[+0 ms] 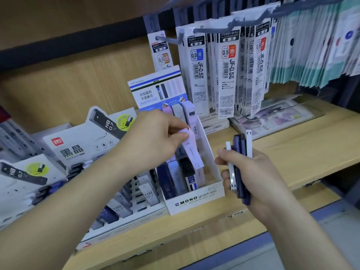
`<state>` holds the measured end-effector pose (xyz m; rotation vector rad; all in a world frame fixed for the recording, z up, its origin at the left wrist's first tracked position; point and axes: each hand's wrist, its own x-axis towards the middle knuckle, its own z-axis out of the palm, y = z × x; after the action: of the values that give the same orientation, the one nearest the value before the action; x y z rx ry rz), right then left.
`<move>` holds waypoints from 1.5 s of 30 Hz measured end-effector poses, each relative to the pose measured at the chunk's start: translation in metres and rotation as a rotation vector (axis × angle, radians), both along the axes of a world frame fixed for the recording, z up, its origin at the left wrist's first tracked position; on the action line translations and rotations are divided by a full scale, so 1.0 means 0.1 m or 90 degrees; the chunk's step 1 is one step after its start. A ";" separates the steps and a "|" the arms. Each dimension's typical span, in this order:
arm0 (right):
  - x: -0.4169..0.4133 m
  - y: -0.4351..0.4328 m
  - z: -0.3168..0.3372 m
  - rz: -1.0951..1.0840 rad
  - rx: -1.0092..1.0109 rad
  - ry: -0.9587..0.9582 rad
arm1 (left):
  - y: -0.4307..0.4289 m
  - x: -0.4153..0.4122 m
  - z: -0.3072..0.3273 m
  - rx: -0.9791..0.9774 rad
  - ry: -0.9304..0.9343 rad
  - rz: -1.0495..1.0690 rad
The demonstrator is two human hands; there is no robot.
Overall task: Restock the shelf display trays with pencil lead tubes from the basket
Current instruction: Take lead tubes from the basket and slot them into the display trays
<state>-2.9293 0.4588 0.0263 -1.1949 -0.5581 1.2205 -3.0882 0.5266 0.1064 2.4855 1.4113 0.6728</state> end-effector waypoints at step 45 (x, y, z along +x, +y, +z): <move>-0.06 0.06 0.00 -0.100 0.003 0.339 | 0.52 0.18 0.39 0.156 -0.027 0.031</move>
<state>-2.9348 0.4645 0.0265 -0.8406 -0.0692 1.3314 -3.0703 0.5789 0.1450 2.6067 1.4569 0.9556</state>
